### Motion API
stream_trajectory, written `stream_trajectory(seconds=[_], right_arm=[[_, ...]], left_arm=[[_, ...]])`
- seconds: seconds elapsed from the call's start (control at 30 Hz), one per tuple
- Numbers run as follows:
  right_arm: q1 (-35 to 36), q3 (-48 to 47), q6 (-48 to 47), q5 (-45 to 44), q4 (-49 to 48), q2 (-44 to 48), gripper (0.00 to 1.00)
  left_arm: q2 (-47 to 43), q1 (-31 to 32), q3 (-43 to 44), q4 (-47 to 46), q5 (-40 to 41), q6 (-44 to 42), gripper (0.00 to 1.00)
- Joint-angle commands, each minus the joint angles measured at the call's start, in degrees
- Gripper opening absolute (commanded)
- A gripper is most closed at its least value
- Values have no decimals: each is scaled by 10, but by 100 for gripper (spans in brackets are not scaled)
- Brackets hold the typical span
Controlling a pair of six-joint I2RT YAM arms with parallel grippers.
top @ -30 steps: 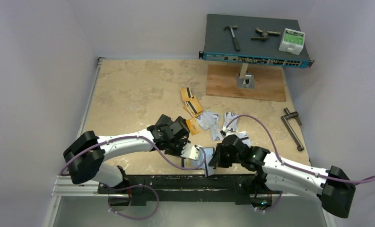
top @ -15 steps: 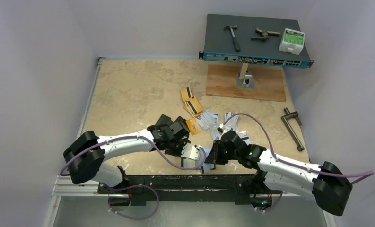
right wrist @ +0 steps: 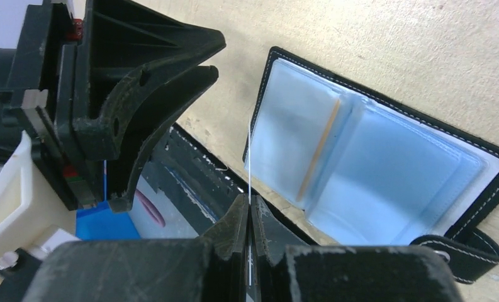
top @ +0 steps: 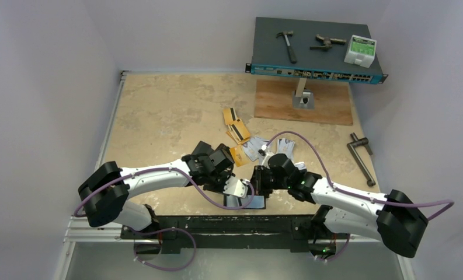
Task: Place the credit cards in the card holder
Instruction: Turn over the card slot in the card holder, then insert the credit card into the card holder.
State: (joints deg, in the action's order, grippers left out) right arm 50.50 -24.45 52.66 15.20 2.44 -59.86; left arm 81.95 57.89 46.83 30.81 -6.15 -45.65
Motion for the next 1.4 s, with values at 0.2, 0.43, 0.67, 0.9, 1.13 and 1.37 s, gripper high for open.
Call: stream_trajectory(seconds=[0.2, 0.43, 0.67, 0.9, 1.13, 1.37], right_arm=[[-37, 19, -26, 3, -26, -5, 0], [-64, 13, -50, -35, 2, 19, 0], [-64, 65, -24, -60, -87, 3, 0], [-64, 67, -20, -70, -93, -8, 0], [-64, 86, 1, -62, -131, -16, 0], [-65, 113, 28, -36, -231, -62, 0]], left_arm=[[-45, -9, 25, 42, 9, -19, 32], [-196, -15, 35, 145, 1, -118, 33], [-267, 20, -127, -36, -121, -213, 37], [-178, 28, -185, -188, -136, -305, 37], [-133, 28, -190, -252, -145, -311, 37], [-107, 30, -200, -248, -151, -318, 38]])
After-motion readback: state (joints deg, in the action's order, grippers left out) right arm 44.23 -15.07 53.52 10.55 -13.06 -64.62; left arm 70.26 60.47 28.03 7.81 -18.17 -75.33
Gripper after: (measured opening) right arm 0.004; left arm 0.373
